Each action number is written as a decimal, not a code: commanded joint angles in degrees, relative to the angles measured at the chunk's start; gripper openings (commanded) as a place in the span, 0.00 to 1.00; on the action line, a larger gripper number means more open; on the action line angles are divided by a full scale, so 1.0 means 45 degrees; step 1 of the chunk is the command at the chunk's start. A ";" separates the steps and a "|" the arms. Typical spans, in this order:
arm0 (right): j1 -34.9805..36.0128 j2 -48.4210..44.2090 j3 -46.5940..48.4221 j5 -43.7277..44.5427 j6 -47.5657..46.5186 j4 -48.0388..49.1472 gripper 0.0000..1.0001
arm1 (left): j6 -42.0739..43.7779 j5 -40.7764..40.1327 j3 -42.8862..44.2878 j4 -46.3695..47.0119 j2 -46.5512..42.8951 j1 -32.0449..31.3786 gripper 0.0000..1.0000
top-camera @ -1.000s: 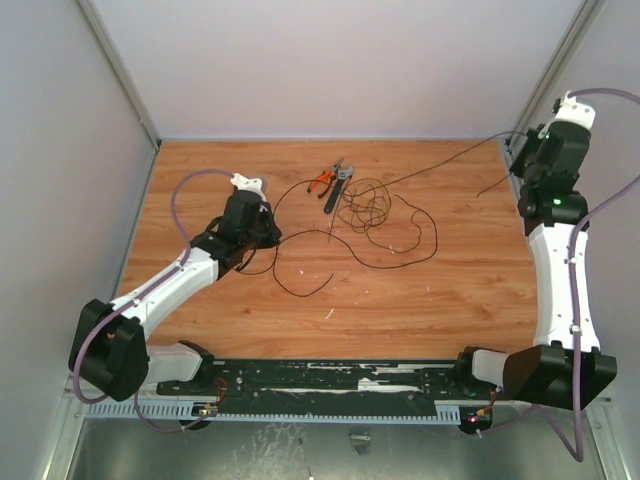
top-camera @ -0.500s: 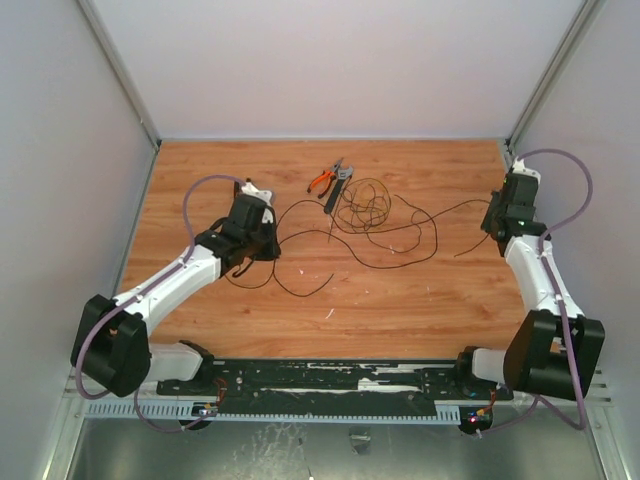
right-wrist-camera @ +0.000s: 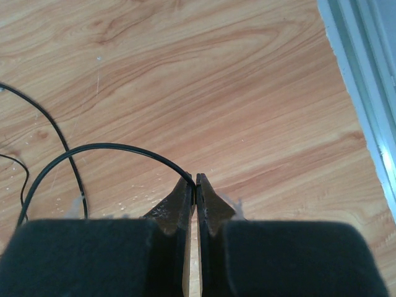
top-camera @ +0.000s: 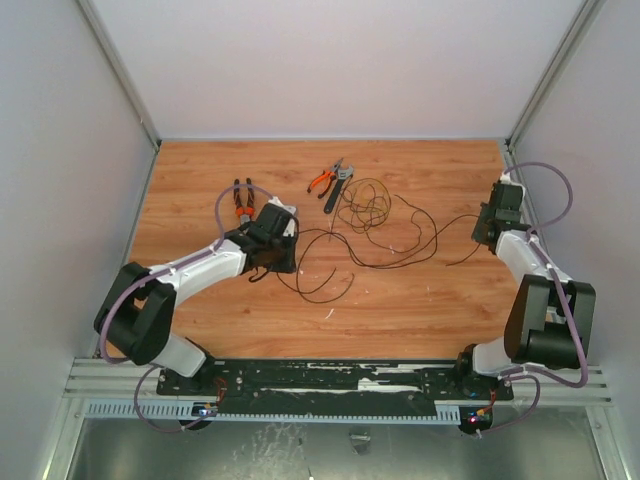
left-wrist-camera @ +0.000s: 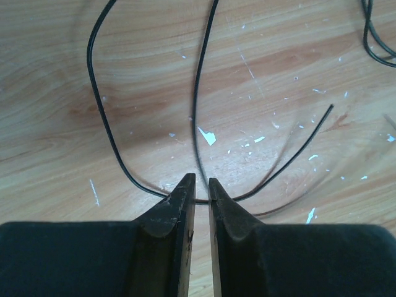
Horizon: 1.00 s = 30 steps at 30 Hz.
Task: Zip-tie the wires
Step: Place the cable at the center of the board.
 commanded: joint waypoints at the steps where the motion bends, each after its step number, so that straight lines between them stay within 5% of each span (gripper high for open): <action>1: -0.0094 0.0376 -0.0237 -0.0292 0.0277 0.0738 0.00 | -0.0046 -0.0662 0.0473 0.0291 0.0390 -0.0255 0.20; 8: -0.0072 0.0358 -0.0160 -0.0477 0.0201 0.0779 0.00 | -0.0043 -0.1136 0.0527 0.0279 0.0124 -0.0257 0.22; 14: -0.0087 0.0792 -0.0134 -0.0443 0.0194 0.0770 0.00 | 0.0068 -0.1122 0.0691 0.0371 -0.0924 -0.0295 0.40; 21: -0.0081 0.0875 0.0225 -0.0419 0.0242 0.0555 0.30 | -0.0062 -0.1442 0.0799 0.0292 -0.0737 -0.1188 0.62; 30: -0.0084 0.0696 0.0505 -0.0563 0.0062 0.0290 0.36 | -0.0497 -0.3372 0.1049 0.0199 0.0915 -0.1783 0.75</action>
